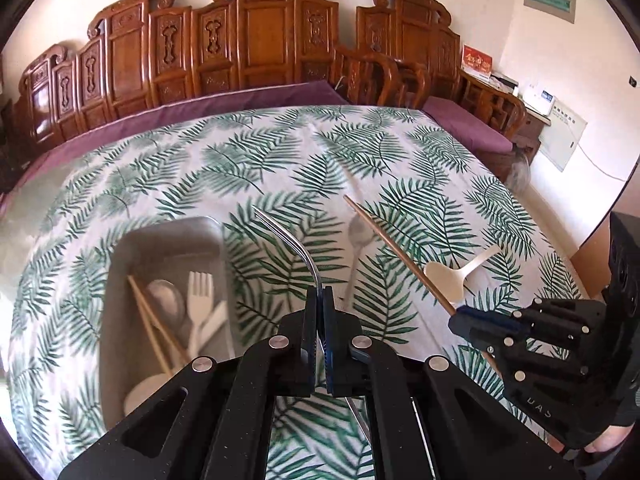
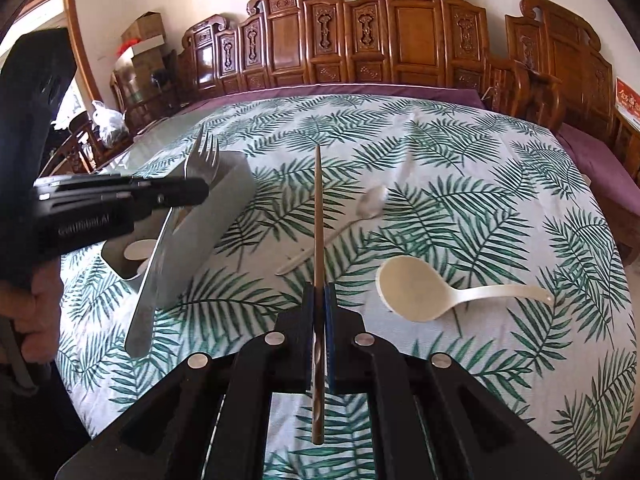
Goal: Organize utensils
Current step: 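Lift the metal fork into the grey tray and open the left tool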
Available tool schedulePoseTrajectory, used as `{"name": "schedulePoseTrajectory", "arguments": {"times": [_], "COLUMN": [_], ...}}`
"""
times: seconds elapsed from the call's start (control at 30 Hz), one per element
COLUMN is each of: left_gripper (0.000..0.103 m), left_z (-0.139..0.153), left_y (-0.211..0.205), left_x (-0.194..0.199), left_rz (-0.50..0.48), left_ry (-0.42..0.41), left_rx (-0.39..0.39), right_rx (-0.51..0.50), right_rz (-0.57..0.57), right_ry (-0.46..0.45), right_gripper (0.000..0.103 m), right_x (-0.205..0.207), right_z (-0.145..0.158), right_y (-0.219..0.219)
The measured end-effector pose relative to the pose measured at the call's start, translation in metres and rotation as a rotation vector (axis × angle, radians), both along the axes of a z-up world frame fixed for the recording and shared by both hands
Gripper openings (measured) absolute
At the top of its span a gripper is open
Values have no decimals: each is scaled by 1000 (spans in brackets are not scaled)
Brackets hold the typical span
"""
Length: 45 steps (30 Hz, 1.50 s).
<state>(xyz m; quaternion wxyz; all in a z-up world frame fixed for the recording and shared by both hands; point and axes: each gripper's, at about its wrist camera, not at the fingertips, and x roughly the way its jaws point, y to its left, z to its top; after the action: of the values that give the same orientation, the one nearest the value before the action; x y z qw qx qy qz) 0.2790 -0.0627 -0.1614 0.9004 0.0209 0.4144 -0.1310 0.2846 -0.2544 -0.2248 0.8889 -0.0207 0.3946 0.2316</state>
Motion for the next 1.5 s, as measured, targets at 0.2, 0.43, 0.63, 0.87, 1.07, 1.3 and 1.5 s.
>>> {"name": "schedulePoseTrajectory", "arguments": {"times": [0.2, 0.43, 0.63, 0.87, 1.07, 1.3, 1.5], "left_gripper": [2, 2, 2, 2, 2, 2, 3], "left_z": [10, 15, 9, -12, -30, -44, -55], "left_y": [21, 53, 82, 101, 113, 108, 104], "left_x": [3, 13, 22, 28, 35, 37, 37], "left_rz": [14, 50, 90, 111, 128, 101, 90], "left_ry": [-11, -24, -14, -5, 19, 49, 80], "left_rx": [13, 33, 43, 72, 53, 46, 50], "right_rx": [8, 24, 34, 34, 28, 22, 25], "right_rz": [19, 37, 51, 57, 72, 88, 88], "right_ry": [-7, -11, -10, -9, -3, 6, 4], "right_gripper": [6, 6, 6, 6, 6, 6, 6], "right_x": [-6, -10, -11, -13, -15, -12, -13], "right_z": [4, 8, 8, 7, 3, -2, -1], "right_y": [13, 23, 31, 39, 51, 62, 64]}}
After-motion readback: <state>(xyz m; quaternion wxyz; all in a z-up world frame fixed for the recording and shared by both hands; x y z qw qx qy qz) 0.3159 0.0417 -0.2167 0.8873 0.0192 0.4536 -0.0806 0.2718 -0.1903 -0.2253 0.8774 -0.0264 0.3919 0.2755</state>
